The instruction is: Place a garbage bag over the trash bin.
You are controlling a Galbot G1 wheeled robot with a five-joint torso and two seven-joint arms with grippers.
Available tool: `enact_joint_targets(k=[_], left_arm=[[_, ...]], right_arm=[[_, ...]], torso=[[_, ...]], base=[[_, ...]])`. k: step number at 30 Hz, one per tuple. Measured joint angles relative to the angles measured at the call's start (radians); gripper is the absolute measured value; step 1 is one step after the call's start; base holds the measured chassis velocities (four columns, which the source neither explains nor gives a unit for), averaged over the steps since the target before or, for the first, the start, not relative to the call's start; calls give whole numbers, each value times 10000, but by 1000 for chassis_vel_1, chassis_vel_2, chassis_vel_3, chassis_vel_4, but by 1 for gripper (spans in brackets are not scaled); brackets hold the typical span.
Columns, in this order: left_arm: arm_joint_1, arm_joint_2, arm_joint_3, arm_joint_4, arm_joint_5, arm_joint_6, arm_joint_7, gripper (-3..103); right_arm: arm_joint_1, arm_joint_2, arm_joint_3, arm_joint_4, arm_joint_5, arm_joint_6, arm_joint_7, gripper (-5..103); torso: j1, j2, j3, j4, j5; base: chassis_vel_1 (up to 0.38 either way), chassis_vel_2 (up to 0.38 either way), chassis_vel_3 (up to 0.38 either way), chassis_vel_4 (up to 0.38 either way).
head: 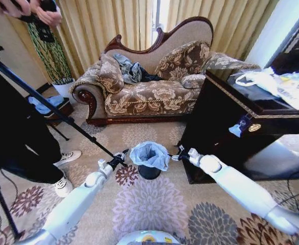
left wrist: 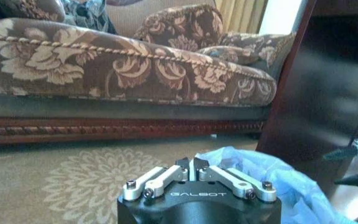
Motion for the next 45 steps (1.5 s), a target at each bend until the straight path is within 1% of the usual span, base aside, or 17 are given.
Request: enact_joint_targets(k=[2,6,8,11,12,19,21,24,25,28,29,33,34,36,39,41,45], left_arm=[[-256,-48,190,287,23,27,6,16],[-506,-56,424,572,36,30,29,28],[-654,-58,519,760,42,31,87,38],[-742,-59,582,861,46,33,128,43],[-831,-58,637,965,46,33,159,53],[-1208,-129,888,1545,97,-7,446,55],[-1258,-143,934,1595,86,-8,483,56],[-1284,-120,1028,1623,62,0,543,58],[-1284,-120,1028,1623,62,0,543,58],[-1359,-190,1169,1788,57,-2,581,61],[-1359,-190,1169,1788,57,-2,581,61],[-1474,-315,1286,1994,73,-18,584,65],[-1474,-315,1286,1994,73,-18,584,65],[-1555,-385,1316,2130,85,-33,582,65],[-1625,-435,1341,2241,90,-48,569,66],[-1711,-495,1344,2376,92,-67,544,66],[-1841,-610,1301,2677,92,-162,513,66]], right_arm=[[-137,278,66,-389,-276,53,-51,52],[-169,451,64,-715,-455,69,-199,42],[-174,525,34,-833,-466,48,-282,31],[-173,567,14,-867,-453,1,-296,25],[-163,583,25,-855,-440,-69,-295,15],[-59,338,33,-637,-206,-310,-273,4],[-52,182,54,-435,-41,-436,-261,14],[-92,-62,3,-27,311,-733,-243,22],[-92,-62,3,-27,311,-733,-243,22],[-224,-16,-28,165,456,-946,-125,38],[-224,-16,-28,165,456,-946,-125,38],[-236,246,-61,42,544,-1066,-17,54],[-236,246,-61,42,544,-1066,-17,54],[-180,503,-82,-173,522,-1085,44,65],[-115,741,-111,-399,452,-1098,89,71],[-38,993,-148,-685,225,-1074,134,81],[21,1240,-155,-986,-129,-925,242,84]], torso=[[0,0,1,-2,1],[1,-1,1,0,-2],[0,0,1,0,0],[1,0,1,0,-2],[1,0,1,0,2],[1,-1,1,-2,-3],[2,-1,2,-1,3],[0,0,1,-1,-6],[0,0,1,-1,-6],[1,-1,1,0,2],[1,-1,1,0,2],[0,0,1,-2,-3],[0,0,1,-2,-3],[1,-1,1,-1,0],[1,-1,1,0,1],[1,-1,1,-1,-2],[1,-1,1,0,2]], base=[[0,0,0,0],[0,0,0,0],[0,0,0,0],[0,0,0,0],[0,0,0,0],[0,0,0,0],[0,0,0,0],[0,0,0,0],[0,0,0,0],[0,0,0,0],[0,0,0,0],[0,0,0,0],[0,0,0,0],[0,0,0,0],[0,0,0,0],[0,0,0,0],[0,0,0,0]])
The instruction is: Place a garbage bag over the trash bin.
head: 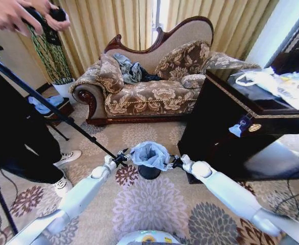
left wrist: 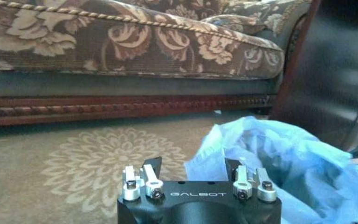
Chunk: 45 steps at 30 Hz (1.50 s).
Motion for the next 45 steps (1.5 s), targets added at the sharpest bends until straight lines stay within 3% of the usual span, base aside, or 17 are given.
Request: enact_joint_targets(k=[15,26,37,45], left_arm=[[-533,-888,-254,1251,184,-50,-16,66],[-905,-1527,-431,2192,334,-10,-43,66],[-1024,-1804,-615,2898,556,-112,12,66],[-643,-1640,-669,2661,623,-65,69,66]], right_arm=[[103,-147,34,-384,-773,362,17,87],[103,343,138,-1467,-1137,880,260,82],[-157,681,260,-1906,-1330,1147,432,79],[-613,488,331,-1225,-1266,833,437,78]], torso=[[0,0,0,-1,-1],[0,0,0,-1,-2],[0,0,0,0,-3],[0,0,0,0,-2]], base=[[0,0,0,0],[0,0,0,0],[0,0,0,0],[0,0,0,0]])
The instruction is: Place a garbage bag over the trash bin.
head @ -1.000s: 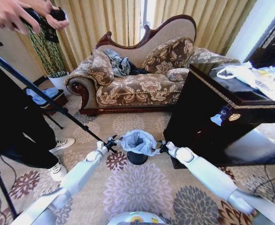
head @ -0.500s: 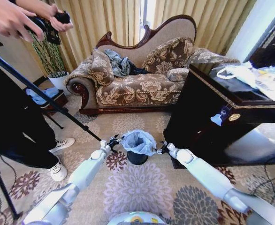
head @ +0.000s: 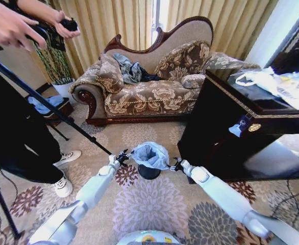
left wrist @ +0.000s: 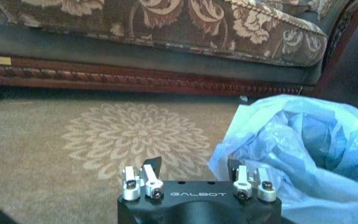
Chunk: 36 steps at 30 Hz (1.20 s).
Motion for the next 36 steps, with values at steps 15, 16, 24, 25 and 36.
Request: enact_joint_targets(k=[15,16,24,25,36], left_arm=[[-503,-309,-154,871,53,-159,-134,68],[-503,-309,-154,871,53,-159,-134,68],[-590,-524,-137,1237,164,-167,-161,68],[-576,-543,-135,1254,176,-160,-164,68],[-360,-539,-127,1276,279,-105,-152,68]], right_arm=[[110,482,-11,-809,-270,274,234,78],[110,482,-11,-809,-270,274,234,78],[-26,486,25,-945,-472,303,263,78],[-26,489,37,-976,-504,277,247,78],[-91,628,-15,-934,-598,119,150,79]], torso=[[0,0,0,-1,0],[0,0,0,-1,0],[0,0,0,-1,0],[0,0,0,-1,0],[0,0,0,0,0]], base=[[0,0,0,0],[0,0,0,0],[0,0,0,0],[0,0,0,0],[0,0,0,0]])
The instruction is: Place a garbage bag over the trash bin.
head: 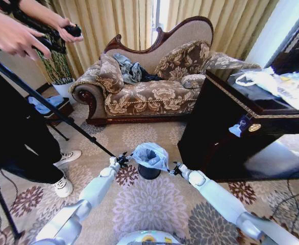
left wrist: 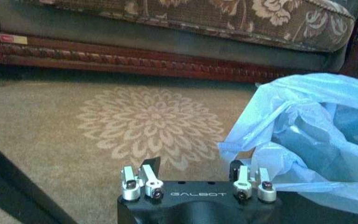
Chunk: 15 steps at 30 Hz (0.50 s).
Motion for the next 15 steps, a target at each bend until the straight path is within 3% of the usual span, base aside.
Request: enact_joint_targets(k=[15], left_arm=[[-61,-100,-13,250,49,-46,-12,70]], right_arm=[[6,207,-8,-206,-331,-94,18,79]], torso=[[0,0,0,-1,-1]], base=[[0,0,0,0]])
